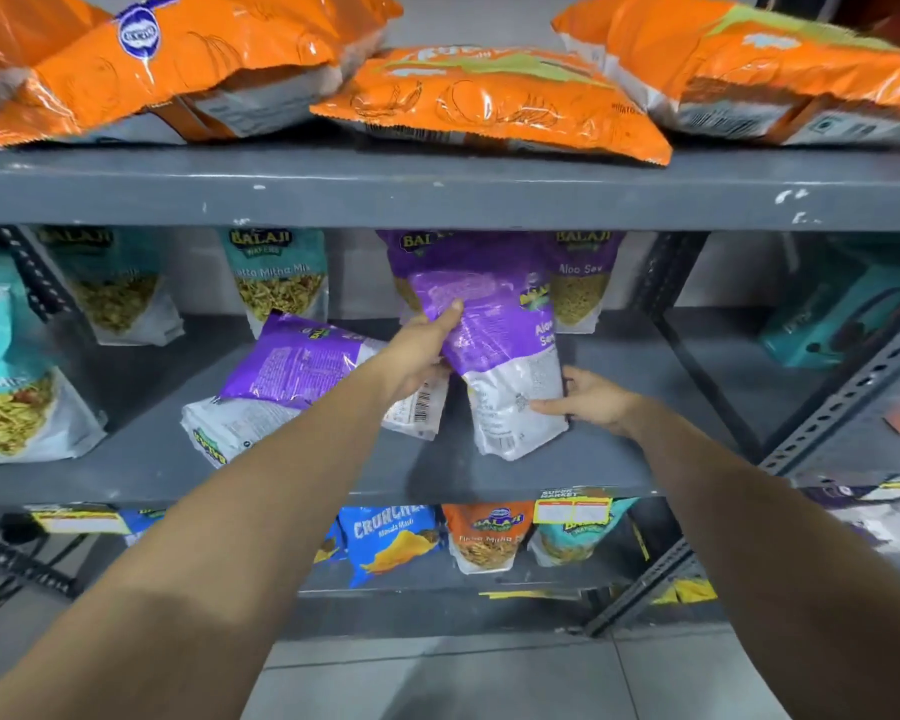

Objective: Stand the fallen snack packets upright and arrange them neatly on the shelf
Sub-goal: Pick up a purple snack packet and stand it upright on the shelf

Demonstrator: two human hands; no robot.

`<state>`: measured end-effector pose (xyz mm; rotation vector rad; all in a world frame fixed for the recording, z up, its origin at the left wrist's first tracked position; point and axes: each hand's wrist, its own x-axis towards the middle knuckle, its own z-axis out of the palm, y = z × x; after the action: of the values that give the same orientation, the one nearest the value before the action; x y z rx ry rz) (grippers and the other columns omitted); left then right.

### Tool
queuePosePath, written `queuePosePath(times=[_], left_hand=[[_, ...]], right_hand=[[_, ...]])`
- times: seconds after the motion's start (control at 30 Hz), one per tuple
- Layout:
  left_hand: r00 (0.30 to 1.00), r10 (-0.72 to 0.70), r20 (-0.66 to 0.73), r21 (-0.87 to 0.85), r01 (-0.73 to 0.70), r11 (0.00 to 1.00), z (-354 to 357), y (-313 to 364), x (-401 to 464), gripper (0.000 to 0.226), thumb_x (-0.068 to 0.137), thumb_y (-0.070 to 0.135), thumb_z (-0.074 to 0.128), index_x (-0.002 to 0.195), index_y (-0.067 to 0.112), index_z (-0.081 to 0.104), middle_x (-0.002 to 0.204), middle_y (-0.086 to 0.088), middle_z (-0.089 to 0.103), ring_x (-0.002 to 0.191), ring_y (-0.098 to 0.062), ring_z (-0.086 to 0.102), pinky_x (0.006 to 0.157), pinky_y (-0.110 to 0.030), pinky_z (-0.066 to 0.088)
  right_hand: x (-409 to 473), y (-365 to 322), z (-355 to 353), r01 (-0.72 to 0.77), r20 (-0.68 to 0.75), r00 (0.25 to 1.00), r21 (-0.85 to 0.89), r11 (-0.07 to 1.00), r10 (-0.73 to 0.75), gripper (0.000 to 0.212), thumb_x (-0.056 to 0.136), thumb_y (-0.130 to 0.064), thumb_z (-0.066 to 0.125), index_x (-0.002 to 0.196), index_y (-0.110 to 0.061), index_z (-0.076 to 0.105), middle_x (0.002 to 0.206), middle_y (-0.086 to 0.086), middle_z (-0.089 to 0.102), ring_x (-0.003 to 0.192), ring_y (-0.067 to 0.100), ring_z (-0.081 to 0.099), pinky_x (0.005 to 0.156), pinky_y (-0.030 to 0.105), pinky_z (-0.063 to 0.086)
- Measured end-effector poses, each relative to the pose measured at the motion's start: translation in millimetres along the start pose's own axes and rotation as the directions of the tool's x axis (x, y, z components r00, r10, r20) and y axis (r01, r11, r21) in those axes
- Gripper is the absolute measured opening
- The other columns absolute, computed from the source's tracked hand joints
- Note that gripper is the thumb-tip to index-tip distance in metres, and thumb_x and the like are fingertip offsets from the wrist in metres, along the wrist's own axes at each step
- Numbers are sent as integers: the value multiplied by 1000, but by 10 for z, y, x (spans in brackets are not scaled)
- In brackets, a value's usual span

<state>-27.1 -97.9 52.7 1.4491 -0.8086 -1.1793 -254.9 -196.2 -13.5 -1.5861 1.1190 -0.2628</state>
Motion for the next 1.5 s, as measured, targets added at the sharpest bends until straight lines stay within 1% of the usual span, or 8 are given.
queuePosePath(times=[0.2, 0.4, 0.63, 0.73, 0.93, 1.1, 1.37, 1.5], left_hand=[[985, 81, 149, 40, -88, 995, 247, 27, 36, 45, 96, 44, 53, 122, 9, 63, 120, -10, 71, 115, -31, 65, 107, -44, 46], [953, 232, 196, 141, -261, 955, 365, 23, 75, 20, 99, 25, 54, 96, 15, 71, 91, 2, 74, 80, -6, 69, 86, -25, 54], [947, 153, 284, 337, -248, 908, 306, 205, 231, 50, 81, 56, 63, 113, 17, 69, 115, 1, 74, 111, -16, 67, 107, -41, 46], [955, 133, 265, 299, -213, 930, 289, 127, 226, 40, 85, 42, 70, 117, 19, 66, 118, 0, 72, 114, -16, 66, 105, -42, 48], [921, -39, 387, 407, -133, 904, 363, -369, 151, 56, 73, 5, 82, 119, 23, 55, 106, 7, 67, 100, -9, 63, 76, -22, 56], [975, 8, 224, 418, -104, 902, 590, -690, 267, 60, 72, 23, 85, 125, 18, 57, 115, 0, 72, 89, -11, 68, 63, -16, 53], [992, 99, -74, 490, -51, 870, 735, -840, 442, 61, 72, 39, 83, 121, 10, 59, 112, -5, 70, 102, -23, 67, 90, -31, 51], [965, 129, -229, 515, 7, 857, 873, -893, 333, 37, 88, 34, 68, 109, 4, 67, 113, -16, 71, 108, -31, 64, 91, -33, 47]], right_hand=[[-65, 350, 130, 143, -255, 961, 125, 982, -107, 62, 69, -13, 85, 122, -18, 54, 123, 3, 67, 109, 19, 65, 99, 41, 52], [-131, 409, 20, 176, -397, 908, 78, 981, -131, 58, 68, -17, 86, 118, -18, 57, 114, 0, 70, 103, 19, 67, 93, 39, 54], [-152, 394, -143, 142, -324, 940, 74, 987, -110, 65, 69, -5, 84, 126, -8, 53, 125, 8, 67, 106, 21, 66, 86, 27, 56], [-173, 331, -197, 115, -286, 955, 111, 987, -79, 73, 67, 9, 80, 129, -5, 43, 117, 2, 65, 102, 19, 62, 71, 19, 55], [-141, 244, -219, 113, -231, 970, 175, 978, -71, 71, 69, 18, 73, 128, -12, 46, 123, 5, 64, 111, 22, 62, 84, 31, 55], [-78, 251, -313, 88, -207, 977, 183, 979, -49, 61, 72, 17, 71, 120, -13, 49, 124, 9, 64, 112, 25, 62, 90, 39, 53], [-149, 335, -310, 150, -307, 948, 186, 971, -88, 70, 56, 5, 86, 119, -8, 57, 117, 9, 71, 104, 24, 69, 85, 42, 58], [-290, 473, -359, 108, -318, 948, 323, 940, 0, 43, 73, 23, 58, 99, -12, 60, 107, 8, 64, 102, 27, 62, 82, 38, 53]])
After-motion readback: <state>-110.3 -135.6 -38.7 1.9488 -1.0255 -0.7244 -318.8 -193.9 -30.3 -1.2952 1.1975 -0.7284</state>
